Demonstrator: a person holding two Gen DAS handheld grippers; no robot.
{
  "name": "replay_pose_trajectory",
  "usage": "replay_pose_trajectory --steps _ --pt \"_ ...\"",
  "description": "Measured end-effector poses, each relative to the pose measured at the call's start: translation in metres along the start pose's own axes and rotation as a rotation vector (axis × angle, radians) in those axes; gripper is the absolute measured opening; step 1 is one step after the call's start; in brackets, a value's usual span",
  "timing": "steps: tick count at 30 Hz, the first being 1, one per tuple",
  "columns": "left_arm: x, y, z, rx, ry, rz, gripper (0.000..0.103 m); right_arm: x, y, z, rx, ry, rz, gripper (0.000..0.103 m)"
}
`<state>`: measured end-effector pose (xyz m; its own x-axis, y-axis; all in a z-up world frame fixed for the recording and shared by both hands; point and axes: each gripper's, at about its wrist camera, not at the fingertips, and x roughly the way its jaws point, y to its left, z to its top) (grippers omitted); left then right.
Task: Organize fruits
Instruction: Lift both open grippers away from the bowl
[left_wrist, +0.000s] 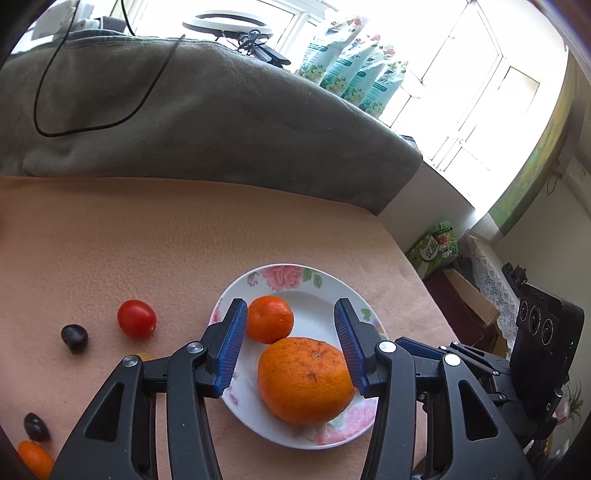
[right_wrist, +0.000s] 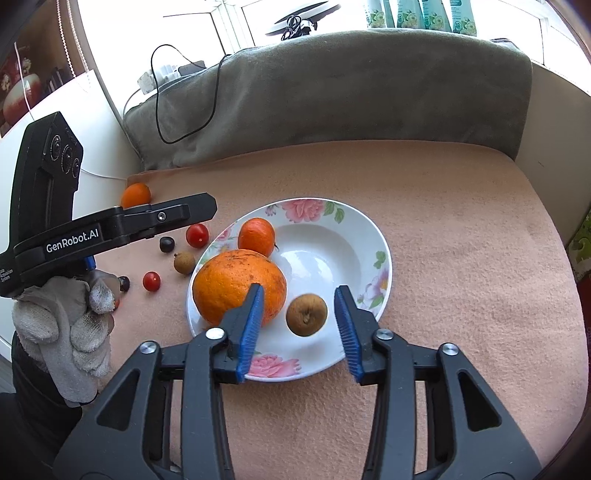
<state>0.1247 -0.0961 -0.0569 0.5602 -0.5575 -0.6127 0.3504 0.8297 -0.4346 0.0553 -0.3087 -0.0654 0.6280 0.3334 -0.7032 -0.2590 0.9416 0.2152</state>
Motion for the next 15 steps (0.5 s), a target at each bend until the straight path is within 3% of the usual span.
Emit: replay_pose_trajectory --steps 1,4,9,15 --pt "-0.0002 0.0 -0.0001 0.001 -0.001 0.003 0.048 -0.0015 0.0004 -0.0001 -0.004 -0.008 -0.003 0.066" --pt "-0.0007 -0.0002 -0.0006 0.002 0.0 0.006 0.05 -0.0036 0.0033 0.0003 -0.015 -0.015 -0.007 0.069" --pt "-0.003 -0.0036 -0.0007 0.015 -0.006 0.015 0.071 -0.0046 0.0049 0.0009 -0.011 -0.023 -0.003 0.079" --pt "-0.0066 -0.0047 -0.0006 0.024 -0.014 0.038 0.076 -0.0065 0.0056 0.0002 -0.003 -0.029 0.004 0.086"
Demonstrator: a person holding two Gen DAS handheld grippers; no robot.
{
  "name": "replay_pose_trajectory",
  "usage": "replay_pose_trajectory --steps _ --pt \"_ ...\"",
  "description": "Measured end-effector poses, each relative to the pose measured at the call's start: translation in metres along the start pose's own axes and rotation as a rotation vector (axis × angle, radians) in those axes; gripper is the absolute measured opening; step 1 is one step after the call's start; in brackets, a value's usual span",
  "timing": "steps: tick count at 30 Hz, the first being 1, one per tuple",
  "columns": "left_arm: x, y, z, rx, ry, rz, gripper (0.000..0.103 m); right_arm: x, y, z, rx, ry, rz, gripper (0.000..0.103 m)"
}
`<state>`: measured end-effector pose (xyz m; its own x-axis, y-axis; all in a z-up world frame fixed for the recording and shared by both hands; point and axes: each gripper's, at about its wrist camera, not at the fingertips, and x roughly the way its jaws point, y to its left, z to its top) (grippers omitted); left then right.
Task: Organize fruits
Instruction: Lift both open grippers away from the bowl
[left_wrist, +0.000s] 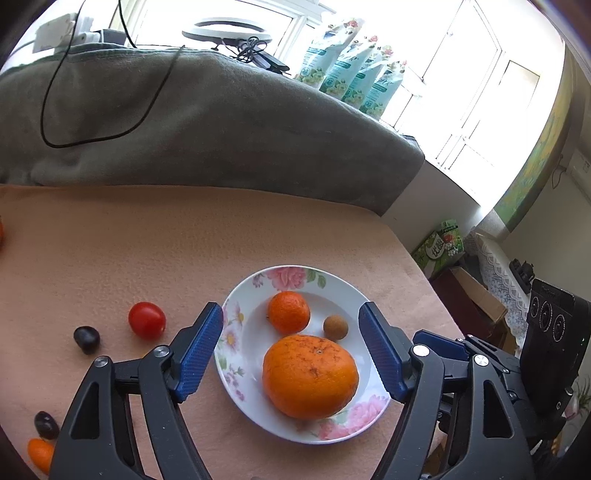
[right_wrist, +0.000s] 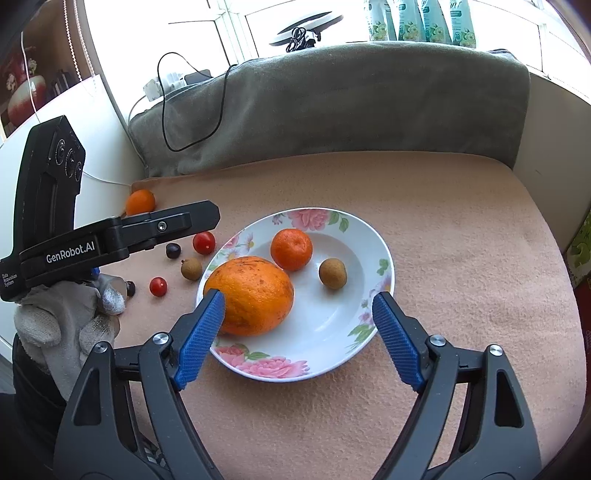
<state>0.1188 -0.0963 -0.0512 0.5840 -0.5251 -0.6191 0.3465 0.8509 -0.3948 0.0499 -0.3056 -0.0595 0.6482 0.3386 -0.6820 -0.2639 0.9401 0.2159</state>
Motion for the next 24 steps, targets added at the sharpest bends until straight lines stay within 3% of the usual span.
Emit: replay_pose_trajectory --steps 13,24 --pt "-0.022 0.006 -0.002 0.013 -0.034 0.051 0.076 -0.008 0.004 0.001 0.024 -0.016 0.02 0.086" --pt "-0.061 0.037 -0.002 -0.02 -0.086 0.123 0.076 -0.014 0.025 0.006 -0.005 -0.033 0.058 0.086"
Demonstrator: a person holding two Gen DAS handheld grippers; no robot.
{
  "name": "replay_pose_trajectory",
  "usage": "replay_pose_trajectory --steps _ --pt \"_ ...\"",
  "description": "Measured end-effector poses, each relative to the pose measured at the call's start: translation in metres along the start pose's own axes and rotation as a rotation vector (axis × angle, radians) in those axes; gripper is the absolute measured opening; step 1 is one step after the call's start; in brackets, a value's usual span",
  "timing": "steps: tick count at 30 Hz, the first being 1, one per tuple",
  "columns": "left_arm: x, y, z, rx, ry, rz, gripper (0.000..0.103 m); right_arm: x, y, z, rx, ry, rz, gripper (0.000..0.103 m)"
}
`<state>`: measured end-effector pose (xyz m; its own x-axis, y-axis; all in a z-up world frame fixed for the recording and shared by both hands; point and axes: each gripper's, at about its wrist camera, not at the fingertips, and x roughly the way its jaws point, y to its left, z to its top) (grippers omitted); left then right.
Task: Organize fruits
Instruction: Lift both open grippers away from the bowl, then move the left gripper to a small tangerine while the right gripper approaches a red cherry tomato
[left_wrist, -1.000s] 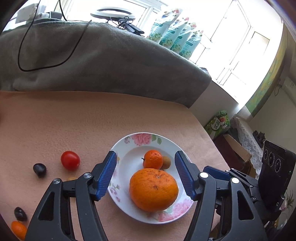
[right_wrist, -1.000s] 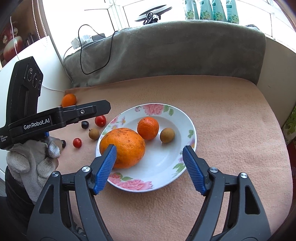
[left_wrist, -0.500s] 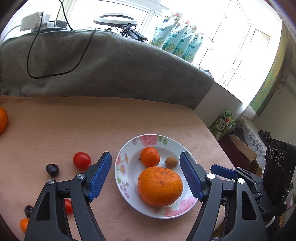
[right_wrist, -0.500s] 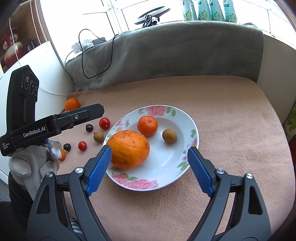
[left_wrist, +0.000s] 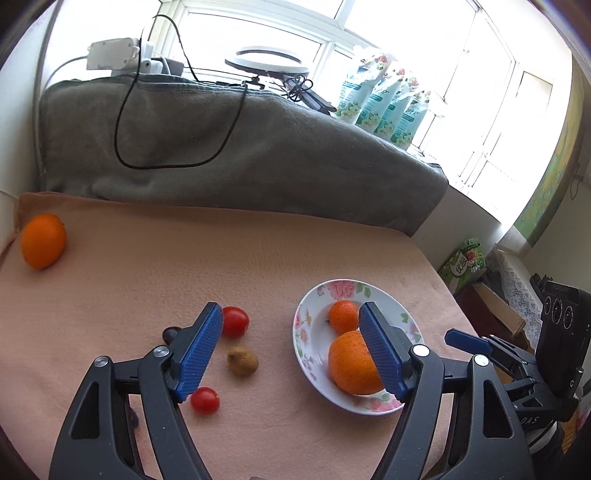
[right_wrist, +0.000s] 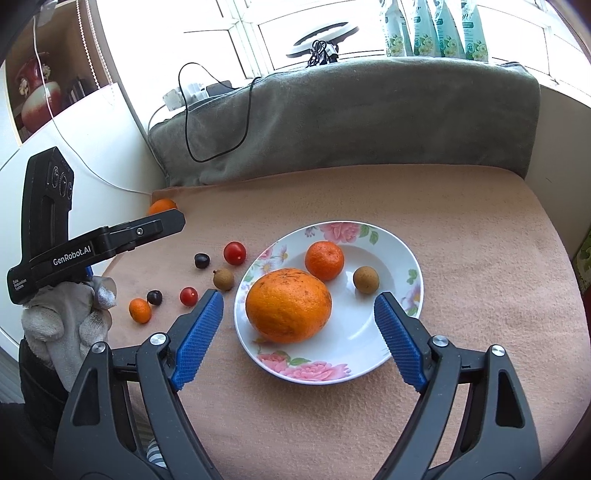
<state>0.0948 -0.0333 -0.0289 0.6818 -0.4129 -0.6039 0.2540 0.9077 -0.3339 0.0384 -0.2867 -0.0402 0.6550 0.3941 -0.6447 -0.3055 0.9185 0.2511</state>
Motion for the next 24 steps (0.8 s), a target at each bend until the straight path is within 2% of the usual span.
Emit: replay_pose_trajectory --steps 15,24 --pt "-0.048 0.075 -0.011 -0.096 -0.035 0.135 0.076 0.014 0.042 0.007 -0.082 0.001 0.077 0.086" --pt "-0.058 0.1 -0.029 -0.144 -0.006 0.15 0.076 0.028 0.069 0.007 -0.131 0.018 0.112 0.086"
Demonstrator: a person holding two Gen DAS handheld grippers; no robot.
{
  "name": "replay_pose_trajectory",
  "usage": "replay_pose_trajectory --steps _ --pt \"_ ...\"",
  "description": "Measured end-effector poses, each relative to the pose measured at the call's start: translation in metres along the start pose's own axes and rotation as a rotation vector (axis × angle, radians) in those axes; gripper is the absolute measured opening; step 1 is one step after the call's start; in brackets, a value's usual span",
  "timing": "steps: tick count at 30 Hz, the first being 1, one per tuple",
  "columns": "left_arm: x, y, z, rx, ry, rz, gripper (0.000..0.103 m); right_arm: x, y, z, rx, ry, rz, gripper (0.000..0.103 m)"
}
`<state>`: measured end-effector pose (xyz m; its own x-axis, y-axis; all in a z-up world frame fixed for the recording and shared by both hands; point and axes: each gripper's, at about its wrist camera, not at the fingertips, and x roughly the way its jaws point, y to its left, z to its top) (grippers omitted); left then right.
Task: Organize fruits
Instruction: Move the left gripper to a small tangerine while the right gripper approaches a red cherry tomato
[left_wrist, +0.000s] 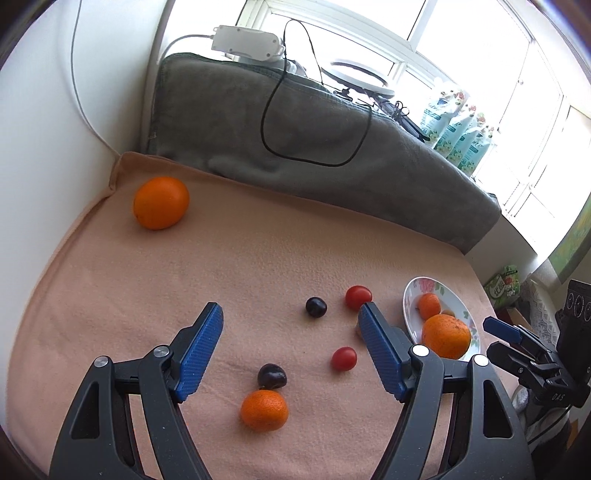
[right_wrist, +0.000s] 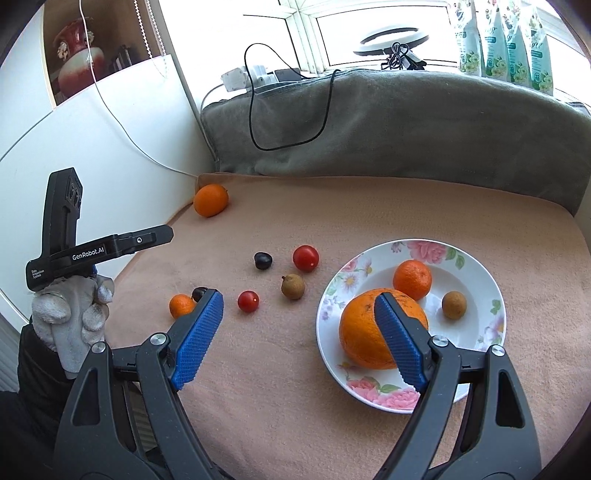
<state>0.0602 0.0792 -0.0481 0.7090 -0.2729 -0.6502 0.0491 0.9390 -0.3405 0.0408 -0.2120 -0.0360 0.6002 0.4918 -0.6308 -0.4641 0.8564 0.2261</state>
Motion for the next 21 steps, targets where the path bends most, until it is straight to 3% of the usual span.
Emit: replay_pose_trajectory --steps 11,13,18,21 --pt "-0.004 0.013 -0.021 -0.028 0.03 -0.021 0.073 0.017 0.019 0.0 -0.026 0.029 0.027 0.085" --pt "-0.004 0.014 -0.027 -0.032 0.042 -0.022 0.072 0.022 0.022 0.0 -0.03 0.039 0.035 0.079" --pt "-0.005 0.016 -0.043 -0.042 0.064 -0.032 0.07 0.035 0.031 -0.001 -0.05 0.067 0.044 0.078" --pt "-0.004 0.016 -0.05 -0.051 0.074 -0.041 0.07 0.046 0.037 -0.002 -0.064 0.095 0.058 0.066"
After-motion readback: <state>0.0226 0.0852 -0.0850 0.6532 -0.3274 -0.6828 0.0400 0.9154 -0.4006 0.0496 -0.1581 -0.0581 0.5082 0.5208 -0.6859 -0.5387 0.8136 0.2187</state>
